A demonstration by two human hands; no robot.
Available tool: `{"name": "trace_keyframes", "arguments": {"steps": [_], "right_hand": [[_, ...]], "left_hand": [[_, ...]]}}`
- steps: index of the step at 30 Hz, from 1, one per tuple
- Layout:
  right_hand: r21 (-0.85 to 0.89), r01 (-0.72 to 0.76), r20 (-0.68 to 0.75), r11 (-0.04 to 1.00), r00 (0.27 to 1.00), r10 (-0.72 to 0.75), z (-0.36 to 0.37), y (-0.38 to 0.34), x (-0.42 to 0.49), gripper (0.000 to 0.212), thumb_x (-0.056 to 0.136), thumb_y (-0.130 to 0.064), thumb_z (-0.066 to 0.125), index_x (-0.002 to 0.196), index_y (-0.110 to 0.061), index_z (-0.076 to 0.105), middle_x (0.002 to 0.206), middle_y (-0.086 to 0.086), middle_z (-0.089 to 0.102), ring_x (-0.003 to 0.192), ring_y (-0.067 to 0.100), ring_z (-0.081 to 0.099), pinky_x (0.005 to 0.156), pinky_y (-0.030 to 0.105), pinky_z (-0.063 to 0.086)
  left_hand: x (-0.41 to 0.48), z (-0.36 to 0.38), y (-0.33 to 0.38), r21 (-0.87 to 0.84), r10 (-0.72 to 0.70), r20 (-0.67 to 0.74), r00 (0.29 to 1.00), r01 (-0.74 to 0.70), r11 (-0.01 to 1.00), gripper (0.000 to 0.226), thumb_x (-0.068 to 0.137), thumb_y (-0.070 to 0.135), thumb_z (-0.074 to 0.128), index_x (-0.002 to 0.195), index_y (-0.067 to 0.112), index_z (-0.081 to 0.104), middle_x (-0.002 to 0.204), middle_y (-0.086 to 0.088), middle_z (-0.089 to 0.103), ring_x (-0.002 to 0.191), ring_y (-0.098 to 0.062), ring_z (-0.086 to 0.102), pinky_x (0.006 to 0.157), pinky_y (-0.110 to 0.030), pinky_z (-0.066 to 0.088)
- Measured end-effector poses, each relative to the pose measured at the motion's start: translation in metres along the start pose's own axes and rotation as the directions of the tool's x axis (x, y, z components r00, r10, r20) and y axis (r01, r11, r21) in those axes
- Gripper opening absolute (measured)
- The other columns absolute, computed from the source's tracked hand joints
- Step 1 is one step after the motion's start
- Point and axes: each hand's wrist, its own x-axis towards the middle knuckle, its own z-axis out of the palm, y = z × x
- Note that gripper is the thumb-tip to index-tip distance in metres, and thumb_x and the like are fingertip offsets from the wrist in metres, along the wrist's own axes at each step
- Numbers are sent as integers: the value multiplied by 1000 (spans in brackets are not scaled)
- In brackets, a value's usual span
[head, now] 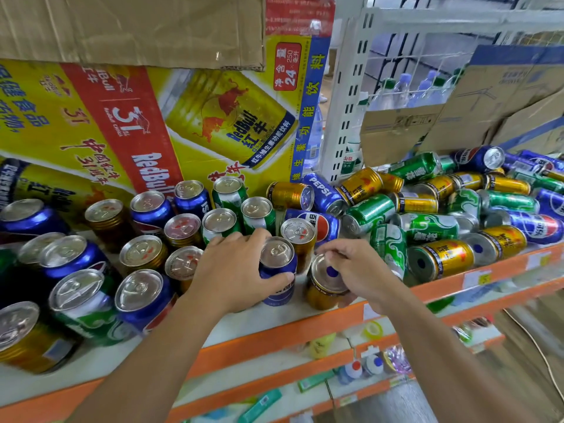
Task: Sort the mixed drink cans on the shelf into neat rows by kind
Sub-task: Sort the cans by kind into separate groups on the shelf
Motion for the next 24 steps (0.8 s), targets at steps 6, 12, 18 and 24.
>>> {"name": "trace_keyframes", "arguments": {"steps": [6,12,18,24], "right_hand": [[-75,35,22,997,999,-33,6,5,5,29,103,-22,39,125,-21,58,75,-2,51,45,6,52,44,34,54],[-85,16,111,996,994,-6,-2,5,8,24,103,-26,42,108,-19,64,91,13,61,71,19,59,48,30,56],[-87,172,346,981,929,-132,-16,28,14,75,60,-36,90,123,-21,52,106,-13,64,96,-3,61,84,24,52],[-78,257,169,963,956,-241,-15,44,24,63,53,-19,89,106,-33,58,97,-16,67,90,-5,62,80,17,47]], "left_hand": [[-1,2,-2,2,12,9,1000,-12,1000,72,77,79,44,132,32,37,120,6,59,115,-17,48,93,-35,32],[-2,3,-7,-33,29,21,999,-28,999,80,69,85,23,130,34,38,118,11,60,112,-14,49,92,-34,32],[0,4,-5,-40,0,44,999,2,999,78,67,86,16,126,39,38,112,15,59,109,-11,50,90,-33,33],[7,-4,0,-146,-40,90,995,53,988,71,66,85,23,116,40,46,107,18,59,102,-9,53,82,-31,37]]}}
